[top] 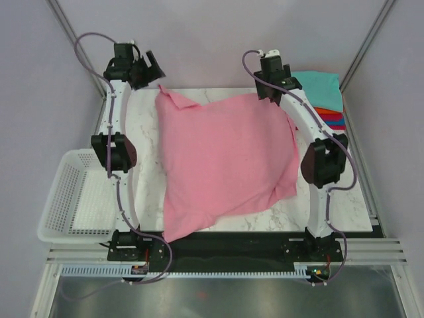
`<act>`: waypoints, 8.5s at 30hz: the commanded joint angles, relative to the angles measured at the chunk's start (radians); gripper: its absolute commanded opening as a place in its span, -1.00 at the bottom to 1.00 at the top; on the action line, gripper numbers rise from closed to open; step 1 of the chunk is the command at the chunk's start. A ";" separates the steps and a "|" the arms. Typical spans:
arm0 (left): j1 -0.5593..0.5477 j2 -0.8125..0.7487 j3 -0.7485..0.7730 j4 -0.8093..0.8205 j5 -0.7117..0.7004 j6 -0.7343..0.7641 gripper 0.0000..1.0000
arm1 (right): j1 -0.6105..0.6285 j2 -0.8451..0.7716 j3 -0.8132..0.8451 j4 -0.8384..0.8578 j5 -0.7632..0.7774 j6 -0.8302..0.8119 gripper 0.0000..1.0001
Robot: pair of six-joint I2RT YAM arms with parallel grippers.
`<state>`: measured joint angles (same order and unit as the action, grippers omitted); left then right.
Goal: Fold and stack the t-shirts
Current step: Flatten the tshirt out, then fold the tshirt
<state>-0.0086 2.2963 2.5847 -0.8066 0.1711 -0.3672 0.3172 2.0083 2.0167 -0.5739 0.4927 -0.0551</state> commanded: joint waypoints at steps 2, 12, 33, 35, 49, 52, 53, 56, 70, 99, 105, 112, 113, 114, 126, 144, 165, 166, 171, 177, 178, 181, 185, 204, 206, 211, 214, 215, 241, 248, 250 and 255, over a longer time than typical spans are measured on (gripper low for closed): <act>0.070 0.011 0.038 -0.158 0.260 -0.127 0.99 | 0.019 0.047 0.272 -0.224 -0.097 0.093 0.88; -0.056 -0.315 -0.426 -0.059 0.128 -0.007 0.99 | 0.045 -0.318 -0.267 -0.054 -0.316 0.277 0.96; -0.281 -0.393 -1.215 0.126 -0.211 -0.066 0.96 | 0.091 -0.504 -1.075 0.223 -0.522 0.500 0.96; -0.265 -0.332 -1.122 0.019 -0.278 -0.038 0.96 | 0.106 -0.470 -1.099 0.245 -0.526 0.515 0.96; -0.085 0.047 -0.599 -0.172 -0.306 0.080 0.99 | 0.161 -0.041 -0.805 0.307 -0.600 0.534 0.96; -0.085 0.149 -0.392 -0.259 -0.320 0.093 0.99 | 0.161 0.056 -0.612 0.226 -0.629 0.521 0.96; -0.083 0.194 -0.341 -0.281 -0.335 0.094 0.99 | 0.161 0.066 -0.590 0.214 -0.632 0.521 0.96; -0.083 0.213 -0.192 -0.339 -0.326 0.099 0.99 | 0.161 0.064 -0.534 0.181 -0.649 0.517 0.96; -0.172 -0.852 -1.162 -0.091 -0.202 -0.126 0.99 | 0.160 -0.273 -0.614 0.022 -0.526 0.465 0.96; -0.616 -1.324 -2.060 0.021 -0.404 -0.680 0.88 | 0.128 -1.136 -1.641 0.057 -0.108 1.092 0.91; -0.614 -1.333 -2.120 0.115 -0.456 -0.682 0.74 | 0.086 -1.085 -1.694 0.170 -0.118 1.092 0.43; -0.613 -1.373 -2.042 0.178 -0.484 -0.598 -0.28 | 0.080 -1.105 -1.693 0.218 -0.128 1.063 -0.66; -0.604 -1.379 -2.022 0.172 -0.495 -0.566 -0.76 | 0.074 -1.108 -1.681 0.213 -0.120 1.042 -0.93; -0.593 -1.382 -1.967 0.153 -0.502 -0.555 -0.96 | 0.068 -1.114 -1.672 0.210 -0.121 1.032 -1.00; -0.274 -1.560 -1.653 -0.124 -0.333 -0.404 -0.70 | -0.007 -1.323 -1.415 -0.086 0.031 0.968 -1.00; -0.278 -1.726 -1.972 -0.155 -0.050 -0.513 0.16 | -0.007 -1.309 -1.579 -0.021 -0.083 1.014 -1.00; -0.691 -1.302 -2.043 -0.051 -0.529 -0.730 0.31 | -0.007 -1.204 -1.606 0.112 -0.164 0.949 -1.00; -0.692 -1.269 -2.051 -0.037 -0.518 -0.727 0.31 | -0.007 -1.204 -1.609 0.112 -0.164 0.949 -1.00; -0.729 -1.241 -2.105 0.040 -0.464 -0.746 0.29 | -0.007 -1.198 -1.622 0.117 -0.146 0.940 -1.00; -0.746 -1.281 -2.123 0.055 -0.470 -0.728 -0.19 | -0.007 -1.172 -1.624 0.141 -0.143 0.936 -1.00; -0.746 -1.278 -2.121 0.060 -0.472 -0.717 -0.45 | -0.007 -1.169 -1.624 0.146 -0.144 0.937 -1.00; -0.746 -1.290 -2.095 0.054 -0.457 -0.693 -0.96 | -0.007 -1.168 -1.618 0.146 -0.151 0.937 -1.00; -0.746 -1.389 -1.993 -0.025 -0.412 -0.676 -0.96 | -0.007 -1.217 -1.593 0.076 -0.158 0.940 -1.00; -0.745 -1.548 -1.559 -0.440 -0.513 -0.556 -0.96 | -0.007 -1.522 -1.409 -0.284 -0.117 1.032 -1.00; -0.745 -1.529 -1.520 -0.445 -0.531 -0.529 -0.96 | -0.007 -1.496 -1.379 -0.279 -0.112 1.017 -1.00; -0.716 -1.418 -1.453 -0.428 -0.576 -0.429 -0.96 | -0.007 -1.389 -1.339 -0.186 -0.138 0.962 -1.00; -0.589 -1.327 -1.416 -0.336 -0.466 -0.264 -0.96 | -0.007 -1.288 -1.302 -0.137 -0.128 0.922 -1.00; -0.540 -1.301 -1.405 -0.286 -0.376 -0.224 -0.96 | -0.007 -1.260 -1.293 -0.120 -0.122 0.913 -1.00; -0.173 -0.290 -0.818 -0.247 -0.312 0.145 -0.57 | -0.179 -0.425 -1.056 0.227 -0.164 0.776 -1.00; -0.165 -0.285 -0.644 -0.329 -0.320 0.087 0.56 | -0.288 -0.353 -0.951 0.223 -0.276 0.703 0.78; -0.168 -0.354 -0.713 -0.286 -0.292 0.054 0.59 | -0.312 -0.387 -0.954 0.215 -0.289 0.693 0.92; -0.171 -0.675 -1.041 -0.084 -0.217 -0.050 0.60 | -0.374 -0.595 -1.125 0.216 -0.412 0.710 0.96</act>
<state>-0.1749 1.8305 1.6703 -0.9962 -0.0998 -0.3225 -0.0433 1.5600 0.9859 -0.3557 0.1787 0.6567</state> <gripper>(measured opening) 0.796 0.979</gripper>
